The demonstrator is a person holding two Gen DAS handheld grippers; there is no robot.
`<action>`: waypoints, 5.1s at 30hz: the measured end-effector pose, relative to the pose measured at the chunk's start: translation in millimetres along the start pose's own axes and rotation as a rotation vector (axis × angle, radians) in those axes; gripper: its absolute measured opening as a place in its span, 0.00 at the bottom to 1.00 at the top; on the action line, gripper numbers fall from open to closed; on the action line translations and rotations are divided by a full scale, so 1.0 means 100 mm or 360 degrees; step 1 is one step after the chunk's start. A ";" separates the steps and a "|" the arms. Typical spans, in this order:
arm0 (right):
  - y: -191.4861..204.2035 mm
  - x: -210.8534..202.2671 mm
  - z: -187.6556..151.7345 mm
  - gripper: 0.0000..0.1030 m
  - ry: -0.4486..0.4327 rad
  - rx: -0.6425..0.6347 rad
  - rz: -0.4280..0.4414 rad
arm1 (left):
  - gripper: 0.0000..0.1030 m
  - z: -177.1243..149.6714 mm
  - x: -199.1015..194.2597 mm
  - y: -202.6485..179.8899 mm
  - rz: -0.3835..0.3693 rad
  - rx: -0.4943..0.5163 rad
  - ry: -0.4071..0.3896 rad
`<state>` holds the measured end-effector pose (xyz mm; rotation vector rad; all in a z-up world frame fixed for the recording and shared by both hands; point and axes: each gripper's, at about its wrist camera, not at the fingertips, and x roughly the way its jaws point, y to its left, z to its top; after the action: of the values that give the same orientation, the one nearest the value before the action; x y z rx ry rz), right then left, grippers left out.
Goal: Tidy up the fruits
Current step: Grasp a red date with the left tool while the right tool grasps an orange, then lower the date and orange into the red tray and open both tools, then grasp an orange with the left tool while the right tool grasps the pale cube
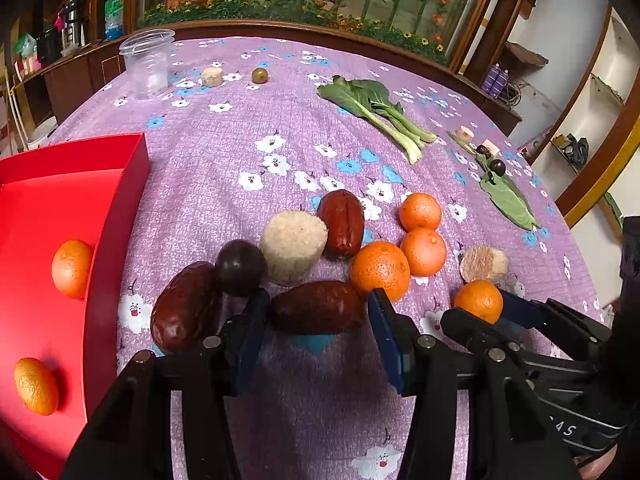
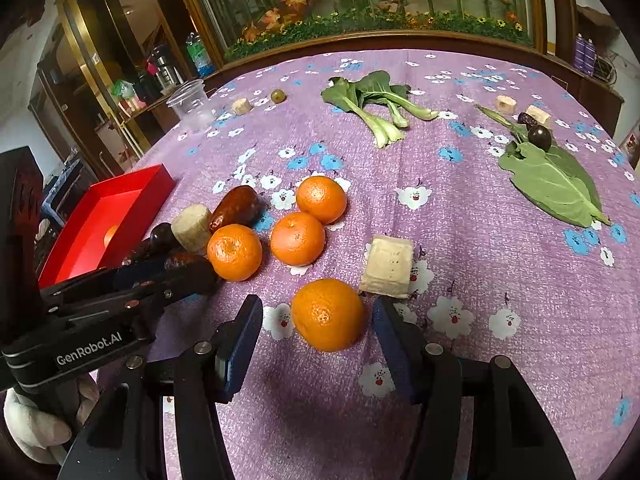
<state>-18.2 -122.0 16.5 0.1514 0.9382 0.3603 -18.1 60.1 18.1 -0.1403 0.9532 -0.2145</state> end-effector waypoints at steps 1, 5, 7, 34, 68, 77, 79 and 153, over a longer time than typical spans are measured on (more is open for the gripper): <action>0.00 0.00 0.00 0.60 -0.0002 0.0002 -0.0001 | 0.45 0.00 0.00 0.00 -0.0002 0.0003 -0.0002; 0.00 0.01 0.01 0.57 -0.0011 0.0000 -0.0009 | 0.43 -0.04 0.00 -0.04 0.0023 0.0048 -0.0002; 0.01 0.02 0.01 0.49 -0.0017 -0.0018 -0.0041 | 0.43 -0.04 0.01 -0.06 0.0031 0.0063 0.0001; 0.66 -0.48 0.05 0.36 -0.0112 -0.0146 0.0110 | 0.42 -0.13 -1.10 1.12 0.0075 -0.0368 -0.0324; 2.42 0.69 0.43 0.53 0.0185 -0.0428 0.0456 | 0.59 -0.18 -1.15 2.47 0.0298 -0.0698 -0.0296; 2.05 0.39 0.35 0.53 0.0102 -0.0344 0.0293 | 0.63 -0.30 -1.43 2.29 0.0240 -0.0756 -0.0406; 2.04 0.46 0.25 0.51 0.0163 -0.0336 0.0292 | 0.63 -0.32 -1.45 2.24 0.0229 -0.0745 -0.0407; -0.30 0.02 0.12 0.49 -0.0063 0.0023 -0.0150 | 0.50 0.03 0.00 -0.59 0.0093 0.0450 -0.0060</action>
<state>0.2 -149.0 13.3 0.1264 0.9056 0.2628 -23.1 3.3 32.3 0.1429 0.8789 -0.2890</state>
